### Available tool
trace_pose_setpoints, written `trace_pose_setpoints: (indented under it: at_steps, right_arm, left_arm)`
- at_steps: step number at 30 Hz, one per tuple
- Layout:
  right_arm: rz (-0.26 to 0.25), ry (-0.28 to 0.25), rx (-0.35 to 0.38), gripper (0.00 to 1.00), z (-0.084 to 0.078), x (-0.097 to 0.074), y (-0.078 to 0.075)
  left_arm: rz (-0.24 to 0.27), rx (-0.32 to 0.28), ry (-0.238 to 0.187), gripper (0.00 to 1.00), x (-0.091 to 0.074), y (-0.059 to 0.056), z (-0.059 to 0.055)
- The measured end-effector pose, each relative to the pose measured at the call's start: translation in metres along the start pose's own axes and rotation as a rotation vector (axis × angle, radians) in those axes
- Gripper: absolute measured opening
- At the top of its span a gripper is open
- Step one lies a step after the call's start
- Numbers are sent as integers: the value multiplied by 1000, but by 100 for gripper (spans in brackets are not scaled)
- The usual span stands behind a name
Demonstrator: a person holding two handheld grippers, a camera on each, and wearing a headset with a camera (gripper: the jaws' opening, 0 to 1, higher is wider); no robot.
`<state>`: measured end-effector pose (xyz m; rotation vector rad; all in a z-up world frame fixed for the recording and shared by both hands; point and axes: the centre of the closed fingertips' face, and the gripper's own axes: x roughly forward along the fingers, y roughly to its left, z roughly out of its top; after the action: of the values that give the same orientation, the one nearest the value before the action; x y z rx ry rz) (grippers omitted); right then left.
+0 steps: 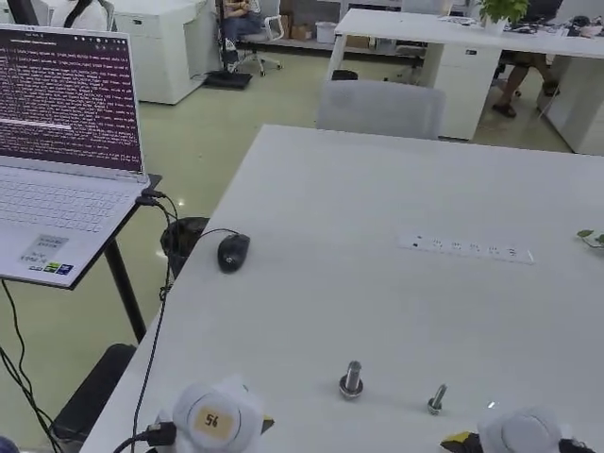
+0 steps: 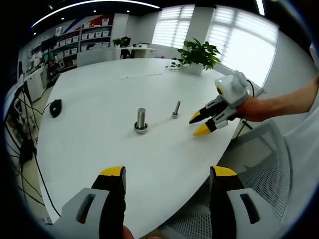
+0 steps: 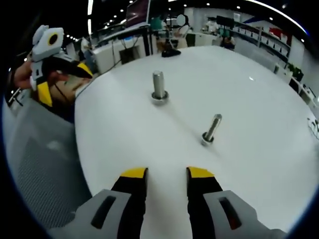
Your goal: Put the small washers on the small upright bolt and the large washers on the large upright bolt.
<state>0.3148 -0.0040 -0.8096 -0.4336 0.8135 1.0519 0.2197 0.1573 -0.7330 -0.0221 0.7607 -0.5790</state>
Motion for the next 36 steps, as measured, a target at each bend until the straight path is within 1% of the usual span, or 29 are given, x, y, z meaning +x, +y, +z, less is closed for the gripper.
trace_pose_setpoints:
  at_steps: [2, 3, 6, 11, 15, 20, 25, 28, 36]
  right_arm:
    - [-17, -2, 7, 35, -3, -3, -6]
    - [-27, -13, 18, 36, -4, -6, -10]
    - [-35, -42, 46, 38, -5, -11, -15]
    - [-41, -63, 79, 41, -8, -15, -20]
    - [-39, -77, 110, 43, -10, -18, -20]
    - [-41, -83, 120, 45, -13, -21, -18]
    - [-51, -97, 139, 46, -15, -26, -20]
    - [-49, -101, 147, 47, -17, -27, -19]
    - [-47, -108, 167, 48, -20, -27, -14]
  left_arm:
    - [-1, 2, 1, 68, 1, 1, 0]
    - [-1, 2, 1, 68, 2, 2, 1]
    - [-2, 6, 3, 68, 3, 3, 2]
    - [3, 5, -1, 68, 3, 7, 4]
    - [5, 4, 0, 68, 4, 9, 4]
    - [4, 6, 1, 68, 4, 9, 4]
    - [4, 8, 3, 68, 3, 9, 2]
    - [6, 9, 6, 68, 2, 10, 1]
    - [10, 8, 1, 68, 1, 10, 2]
